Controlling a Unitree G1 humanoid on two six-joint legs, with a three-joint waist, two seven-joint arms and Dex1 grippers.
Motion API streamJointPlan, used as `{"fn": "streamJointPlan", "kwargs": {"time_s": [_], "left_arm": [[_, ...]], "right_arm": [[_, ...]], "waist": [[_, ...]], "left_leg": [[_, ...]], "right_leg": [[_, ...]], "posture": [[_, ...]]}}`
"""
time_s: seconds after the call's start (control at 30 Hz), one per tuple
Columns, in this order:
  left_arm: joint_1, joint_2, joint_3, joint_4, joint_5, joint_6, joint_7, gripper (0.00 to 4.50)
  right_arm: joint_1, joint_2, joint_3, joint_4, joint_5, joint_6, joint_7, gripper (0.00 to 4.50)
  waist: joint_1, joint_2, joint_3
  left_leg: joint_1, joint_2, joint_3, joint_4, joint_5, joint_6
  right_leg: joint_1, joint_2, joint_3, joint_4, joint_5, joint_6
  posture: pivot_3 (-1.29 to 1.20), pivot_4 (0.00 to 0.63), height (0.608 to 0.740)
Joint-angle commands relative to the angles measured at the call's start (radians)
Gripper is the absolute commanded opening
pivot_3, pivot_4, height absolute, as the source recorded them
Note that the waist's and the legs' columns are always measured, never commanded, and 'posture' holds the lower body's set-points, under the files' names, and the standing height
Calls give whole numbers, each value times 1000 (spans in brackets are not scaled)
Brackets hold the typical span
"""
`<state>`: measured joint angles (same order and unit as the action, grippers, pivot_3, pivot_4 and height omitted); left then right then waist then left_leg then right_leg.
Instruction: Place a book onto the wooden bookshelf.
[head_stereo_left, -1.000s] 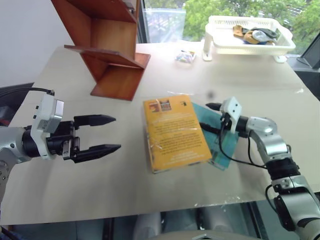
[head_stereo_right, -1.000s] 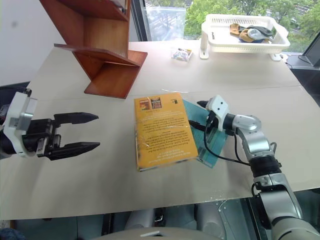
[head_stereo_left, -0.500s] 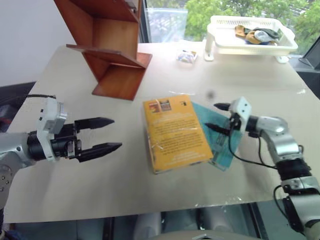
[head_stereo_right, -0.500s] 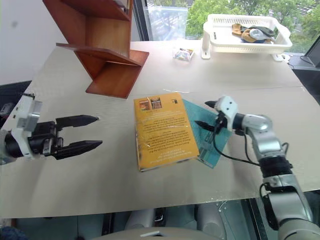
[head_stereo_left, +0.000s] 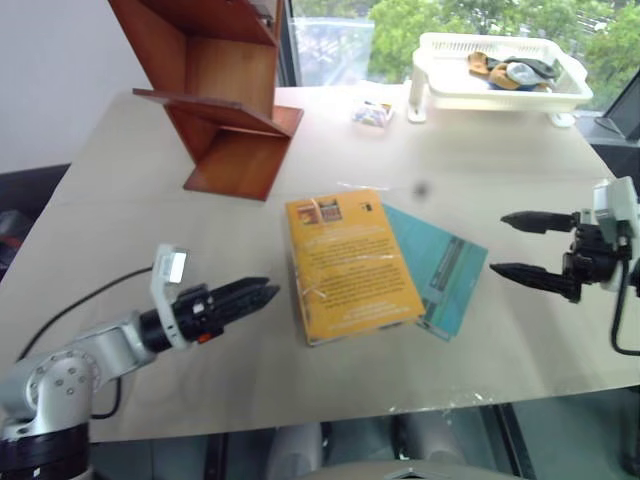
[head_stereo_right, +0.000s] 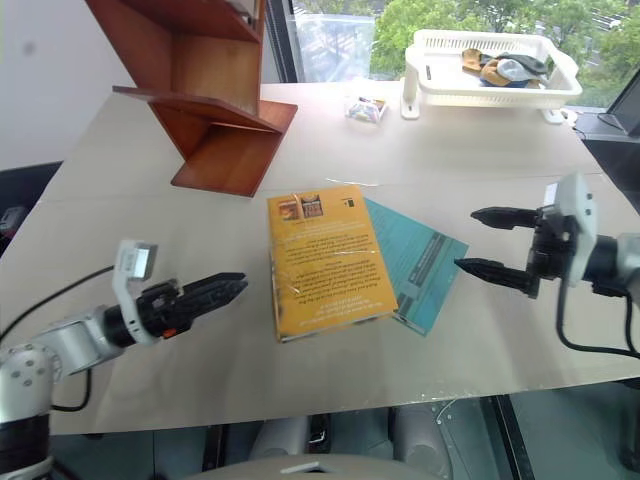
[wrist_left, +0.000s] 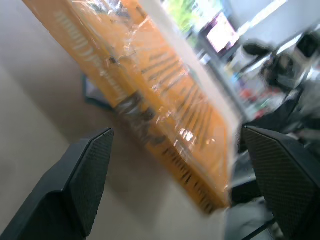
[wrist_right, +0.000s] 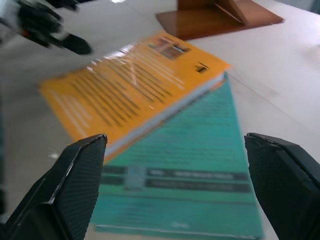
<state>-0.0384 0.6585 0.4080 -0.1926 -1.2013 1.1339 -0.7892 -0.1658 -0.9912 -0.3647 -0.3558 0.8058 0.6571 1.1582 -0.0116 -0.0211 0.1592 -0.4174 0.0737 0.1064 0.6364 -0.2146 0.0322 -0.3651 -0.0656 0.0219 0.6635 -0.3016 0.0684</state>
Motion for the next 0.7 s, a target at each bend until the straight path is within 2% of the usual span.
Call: {"fn": "streamJointPlan", "kwargs": {"time_s": [0.03, 0.23, 0.43, 0.57, 0.7], "left_arm": [[-52, -63, -5, 98, -63, 42, 69, 4407], [-136, -148, -42, 238, -101, 124, 124, 4407], [-192, -198, -78, 308, -94, 173, 111, 4407], [-239, -221, -62, 368, -89, 169, 118, 4407], [-240, -226, -82, 349, -49, 126, 69, 4407]], "right_arm": [[-5, -26, -68, -73, 66, 63, -53, 4500], [52, -31, -141, -154, 156, 118, -62, 4500], [66, -16, -180, -225, 257, 126, -90, 4500], [93, -28, -202, -236, 274, 121, -87, 4500], [130, -39, -219, -231, 242, 106, -73, 4500]], "waist": [[0, 0, 0], [4, -2, 0], [2, -2, 0], [4, -2, 0], [3, -2, 0]], "left_leg": [[0, 0, 0, 0, 0, 0], [-2, -1, -3, 0, 0, 0], [-4, -2, -5, 2, 0, 0], [-5, -2, -5, 2, 0, 0], [-8, -2, -8, 5, 0, 0]], "right_leg": [[0, -1, 0, 0, 0, 0], [0, -1, -3, -1, 0, 0], [0, -1, -4, 0, 0, 0], [0, -1, -5, 0, 0, 0], [-1, -1, -7, -1, 0, 0]], "posture": [[0, 150, 740], [0, 150, 740], [0, 150, 740], [0, 150, 740], [0, 150, 740]]}}
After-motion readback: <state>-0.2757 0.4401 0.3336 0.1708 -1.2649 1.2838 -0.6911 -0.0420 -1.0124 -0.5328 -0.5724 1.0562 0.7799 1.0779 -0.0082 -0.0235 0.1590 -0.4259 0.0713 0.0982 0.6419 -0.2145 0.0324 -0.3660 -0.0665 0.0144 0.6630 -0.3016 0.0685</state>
